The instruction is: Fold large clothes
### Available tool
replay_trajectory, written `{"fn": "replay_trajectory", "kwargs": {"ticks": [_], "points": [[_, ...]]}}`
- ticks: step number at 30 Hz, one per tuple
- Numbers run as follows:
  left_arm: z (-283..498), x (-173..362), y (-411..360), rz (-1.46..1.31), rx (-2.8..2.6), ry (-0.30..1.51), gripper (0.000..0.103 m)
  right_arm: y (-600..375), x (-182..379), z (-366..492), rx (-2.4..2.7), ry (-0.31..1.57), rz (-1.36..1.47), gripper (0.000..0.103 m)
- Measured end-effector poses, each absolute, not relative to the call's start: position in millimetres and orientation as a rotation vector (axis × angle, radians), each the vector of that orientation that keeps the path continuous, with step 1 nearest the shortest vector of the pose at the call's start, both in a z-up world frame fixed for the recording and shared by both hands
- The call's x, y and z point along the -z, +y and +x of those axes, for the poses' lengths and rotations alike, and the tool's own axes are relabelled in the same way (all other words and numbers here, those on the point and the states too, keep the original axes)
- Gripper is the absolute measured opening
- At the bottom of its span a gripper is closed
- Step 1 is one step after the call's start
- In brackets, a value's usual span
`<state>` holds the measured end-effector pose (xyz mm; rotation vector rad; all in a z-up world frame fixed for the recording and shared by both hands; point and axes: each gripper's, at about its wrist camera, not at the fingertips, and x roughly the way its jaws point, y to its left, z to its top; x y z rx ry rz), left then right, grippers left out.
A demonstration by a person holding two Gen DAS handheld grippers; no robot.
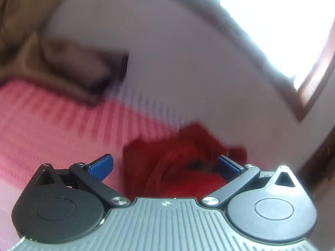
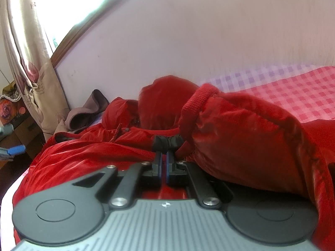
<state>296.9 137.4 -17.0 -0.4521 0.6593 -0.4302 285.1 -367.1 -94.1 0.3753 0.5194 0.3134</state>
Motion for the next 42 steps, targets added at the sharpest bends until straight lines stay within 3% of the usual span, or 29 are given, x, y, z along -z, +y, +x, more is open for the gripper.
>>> {"fn": "replay_trajectory", "kwargs": {"ticks": [10, 12, 16, 18, 23, 28, 34, 42], "points": [[333, 83, 138, -0.584, 0.675, 0.867, 0.098, -365, 93, 282, -0.303, 0.510, 0.363, 0.000], [337, 87, 129, -0.554, 0.755, 0.879, 0.087, -364, 92, 281, -0.299, 0.508, 0.358, 0.000], [350, 92, 112, -0.507, 0.815, 0.883, 0.078, -362, 92, 280, -0.293, 0.506, 0.351, 0.000], [355, 97, 110, -0.542, 0.822, 0.886, 0.068, -361, 92, 280, -0.287, 0.503, 0.347, 0.000], [341, 101, 116, -0.645, 0.796, 0.834, 0.054, -358, 90, 277, -0.275, 0.494, 0.338, 0.000], [329, 106, 120, -0.697, 0.733, 0.821, 0.054, -352, 89, 276, -0.261, 0.490, 0.306, 0.000], [330, 95, 106, -0.550, 0.676, 0.823, 0.057, -341, 80, 273, -0.236, 0.497, 0.214, 0.005], [325, 84, 98, -0.435, 0.608, 0.817, 0.061, -287, 3, 235, -0.298, 0.349, -0.032, 0.007]]}}
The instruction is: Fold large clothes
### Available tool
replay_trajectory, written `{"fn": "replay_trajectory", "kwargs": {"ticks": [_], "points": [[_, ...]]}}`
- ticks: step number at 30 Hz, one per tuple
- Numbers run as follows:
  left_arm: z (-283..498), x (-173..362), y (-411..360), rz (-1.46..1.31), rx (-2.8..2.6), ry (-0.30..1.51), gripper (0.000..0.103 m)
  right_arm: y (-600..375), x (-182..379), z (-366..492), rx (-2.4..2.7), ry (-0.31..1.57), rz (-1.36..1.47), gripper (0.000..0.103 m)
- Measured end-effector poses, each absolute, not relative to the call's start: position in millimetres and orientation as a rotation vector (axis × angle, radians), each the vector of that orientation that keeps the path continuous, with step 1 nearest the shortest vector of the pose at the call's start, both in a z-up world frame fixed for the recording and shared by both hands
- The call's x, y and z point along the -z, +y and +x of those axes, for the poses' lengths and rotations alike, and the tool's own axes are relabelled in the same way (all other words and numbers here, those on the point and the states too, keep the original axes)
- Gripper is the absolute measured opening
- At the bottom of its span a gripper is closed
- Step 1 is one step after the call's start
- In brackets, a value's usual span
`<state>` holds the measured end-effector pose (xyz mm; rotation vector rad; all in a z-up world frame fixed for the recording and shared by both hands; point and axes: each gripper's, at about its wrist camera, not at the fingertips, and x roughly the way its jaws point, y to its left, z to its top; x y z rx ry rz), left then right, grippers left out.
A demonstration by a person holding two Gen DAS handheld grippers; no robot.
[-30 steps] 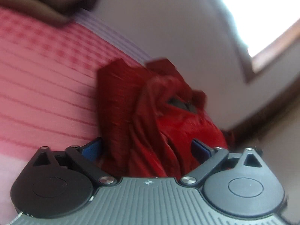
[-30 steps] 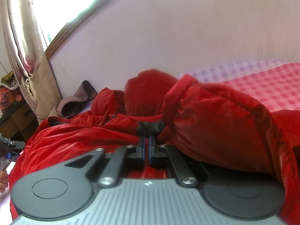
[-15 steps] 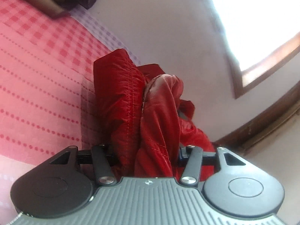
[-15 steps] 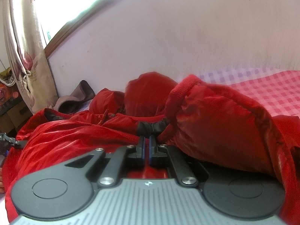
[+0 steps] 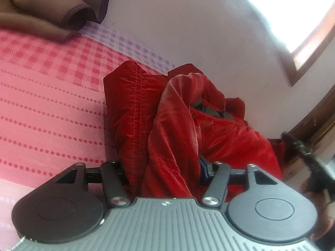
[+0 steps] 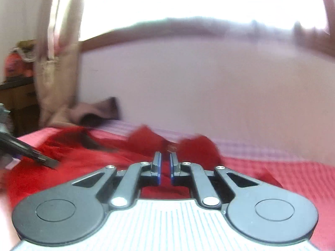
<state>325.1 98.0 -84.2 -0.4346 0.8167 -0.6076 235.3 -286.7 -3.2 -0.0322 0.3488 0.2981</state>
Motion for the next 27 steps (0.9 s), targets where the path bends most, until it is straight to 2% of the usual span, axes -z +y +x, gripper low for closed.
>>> {"fn": "replay_trajectory", "kwargs": {"ticks": [5, 12, 20, 27], "points": [[320, 79, 93, -0.365, 0.573, 0.813, 0.063, -240, -10, 249, -0.387, 0.426, -0.173, 0.007], [317, 74, 87, -0.291, 0.545, 0.806, 0.068, -213, 33, 287, -0.437, 0.589, -0.304, 0.005], [315, 74, 81, -0.230, 0.535, 0.788, 0.074, -247, 75, 301, -0.493, 0.630, -0.001, 0.005], [316, 77, 82, -0.217, 0.543, 0.779, 0.079, -262, 84, 305, -0.528, 0.618, 0.115, 0.005]]}}
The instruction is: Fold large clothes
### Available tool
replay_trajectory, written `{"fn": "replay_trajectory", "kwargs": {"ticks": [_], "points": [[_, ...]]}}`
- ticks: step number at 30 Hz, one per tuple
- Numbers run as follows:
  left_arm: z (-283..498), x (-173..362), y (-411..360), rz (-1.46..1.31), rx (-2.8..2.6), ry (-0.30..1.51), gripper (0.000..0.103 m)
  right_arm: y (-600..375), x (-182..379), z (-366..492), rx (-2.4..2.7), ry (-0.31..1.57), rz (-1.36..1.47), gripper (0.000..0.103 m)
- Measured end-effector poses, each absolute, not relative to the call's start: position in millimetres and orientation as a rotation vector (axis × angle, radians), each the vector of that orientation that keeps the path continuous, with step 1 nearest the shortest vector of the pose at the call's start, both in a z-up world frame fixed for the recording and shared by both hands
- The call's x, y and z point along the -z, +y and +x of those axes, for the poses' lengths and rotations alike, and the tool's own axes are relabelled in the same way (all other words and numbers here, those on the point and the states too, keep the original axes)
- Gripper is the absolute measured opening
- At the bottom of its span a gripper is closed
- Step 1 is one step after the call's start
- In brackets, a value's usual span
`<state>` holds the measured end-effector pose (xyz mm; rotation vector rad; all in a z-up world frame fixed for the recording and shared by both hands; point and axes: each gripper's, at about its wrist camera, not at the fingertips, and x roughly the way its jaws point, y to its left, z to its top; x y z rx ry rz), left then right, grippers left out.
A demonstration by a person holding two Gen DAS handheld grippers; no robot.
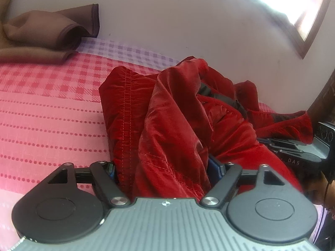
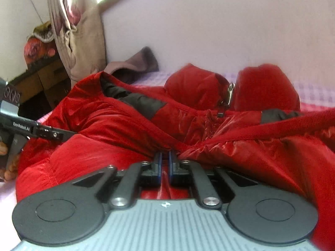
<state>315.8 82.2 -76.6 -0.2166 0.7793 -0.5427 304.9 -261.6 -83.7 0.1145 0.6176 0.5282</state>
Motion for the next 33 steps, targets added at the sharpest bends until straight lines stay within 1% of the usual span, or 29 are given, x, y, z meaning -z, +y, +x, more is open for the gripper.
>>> {"fn": "replay_trajectory", "kwargs": {"ticks": [4, 7, 8, 9, 12, 17, 19, 20, 22, 23, 24, 25, 26, 27, 30, 33], "points": [[314, 76, 80, -0.201, 0.549, 0.777, 0.082, -264, 84, 306, -0.537, 0.614, 0.147, 0.005], [317, 76, 83, -0.195, 0.567, 0.787, 0.091, -265, 85, 306, -0.541, 0.611, 0.158, 0.005], [318, 76, 85, -0.196, 0.586, 0.794, 0.096, -266, 85, 306, -0.542, 0.611, 0.162, 0.005], [320, 77, 88, -0.202, 0.608, 0.799, 0.098, -266, 85, 305, -0.542, 0.609, 0.164, 0.005], [325, 81, 102, -0.241, 0.687, 0.806, 0.098, -268, 86, 304, -0.546, 0.603, 0.173, 0.005], [334, 89, 115, -0.321, 0.811, 0.824, 0.096, -271, 87, 303, -0.552, 0.595, 0.189, 0.005], [340, 93, 113, -0.390, 0.870, 0.854, 0.090, -271, 87, 302, -0.553, 0.593, 0.189, 0.005], [342, 96, 109, -0.416, 0.890, 0.873, 0.081, -271, 87, 302, -0.554, 0.592, 0.191, 0.005], [338, 96, 101, -0.419, 0.881, 0.870, 0.079, -273, 88, 302, -0.560, 0.593, 0.205, 0.005], [335, 97, 98, -0.429, 0.871, 0.875, 0.073, -274, 88, 302, -0.560, 0.593, 0.209, 0.005], [332, 97, 98, -0.454, 0.862, 0.878, 0.065, -274, 88, 302, -0.559, 0.593, 0.211, 0.005], [328, 98, 102, -0.506, 0.852, 0.878, 0.061, -274, 88, 301, -0.557, 0.593, 0.215, 0.005], [321, 99, 107, -0.566, 0.840, 0.865, 0.052, -274, 88, 300, -0.556, 0.594, 0.222, 0.005], [314, 99, 113, -0.612, 0.831, 0.851, 0.047, -275, 88, 299, -0.557, 0.594, 0.230, 0.005], [286, 100, 124, -0.705, 0.804, 0.829, 0.042, -274, 88, 292, -0.565, 0.607, 0.264, 0.005], [246, 105, 141, -0.825, 0.788, 0.806, 0.041, -265, 88, 276, -0.592, 0.620, 0.264, 0.005]]}}
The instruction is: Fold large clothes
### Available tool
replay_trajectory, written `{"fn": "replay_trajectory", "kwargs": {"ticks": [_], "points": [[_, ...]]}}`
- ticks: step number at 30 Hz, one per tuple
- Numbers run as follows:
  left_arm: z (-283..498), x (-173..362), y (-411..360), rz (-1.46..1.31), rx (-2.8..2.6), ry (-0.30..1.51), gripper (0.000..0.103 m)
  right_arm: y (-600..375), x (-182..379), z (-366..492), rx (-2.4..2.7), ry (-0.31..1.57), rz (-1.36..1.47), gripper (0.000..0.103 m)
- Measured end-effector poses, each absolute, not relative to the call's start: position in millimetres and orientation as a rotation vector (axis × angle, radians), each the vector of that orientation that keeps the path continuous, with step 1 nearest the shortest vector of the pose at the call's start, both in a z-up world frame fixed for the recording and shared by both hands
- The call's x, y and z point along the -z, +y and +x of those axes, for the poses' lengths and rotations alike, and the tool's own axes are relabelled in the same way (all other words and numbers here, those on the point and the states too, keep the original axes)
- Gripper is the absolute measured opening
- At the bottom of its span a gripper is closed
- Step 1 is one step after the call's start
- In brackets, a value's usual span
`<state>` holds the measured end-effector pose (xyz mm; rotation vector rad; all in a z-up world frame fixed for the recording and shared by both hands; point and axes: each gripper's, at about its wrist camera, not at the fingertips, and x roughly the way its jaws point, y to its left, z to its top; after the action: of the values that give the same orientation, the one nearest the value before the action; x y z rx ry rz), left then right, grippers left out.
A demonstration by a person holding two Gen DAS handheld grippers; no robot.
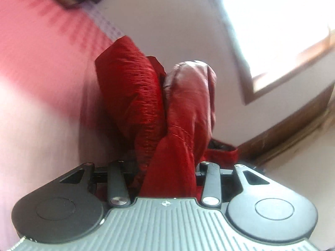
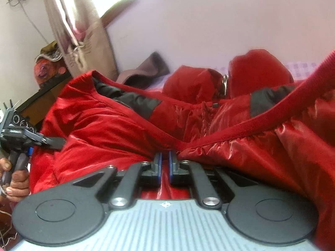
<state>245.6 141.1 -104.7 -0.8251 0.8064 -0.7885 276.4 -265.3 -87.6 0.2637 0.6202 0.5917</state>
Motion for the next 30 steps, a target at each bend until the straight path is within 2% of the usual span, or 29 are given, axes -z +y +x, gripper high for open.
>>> {"fn": "replay_trajectory", "kwargs": {"ticks": [2, 7, 13, 15, 21, 27, 30], "points": [[217, 110, 154, -0.893, 0.772, 0.789, 0.041, -257, 87, 260, -0.615, 0.637, 0.285, 0.005], [189, 116, 166, -0.830, 0.659, 0.781, 0.043, -236, 80, 225, -0.644, 0.620, 0.200, 0.005], [191, 106, 153, -0.683, 0.577, 0.777, 0.061, -226, 44, 237, -0.620, 0.644, 0.044, 0.010], [191, 108, 153, -0.669, 0.562, 0.780, 0.067, -235, 26, 230, -0.613, 0.598, 0.009, 0.012], [195, 109, 153, -0.643, 0.584, 0.779, 0.065, -276, 10, 220, -0.630, 0.565, -0.170, 0.011], [191, 112, 157, -0.758, 0.568, 0.780, 0.048, -253, 22, 213, -0.764, 0.524, -0.255, 0.010], [188, 101, 156, -0.816, 0.546, 0.767, 0.042, -233, 53, 220, -0.748, 0.541, -0.349, 0.009]]}}
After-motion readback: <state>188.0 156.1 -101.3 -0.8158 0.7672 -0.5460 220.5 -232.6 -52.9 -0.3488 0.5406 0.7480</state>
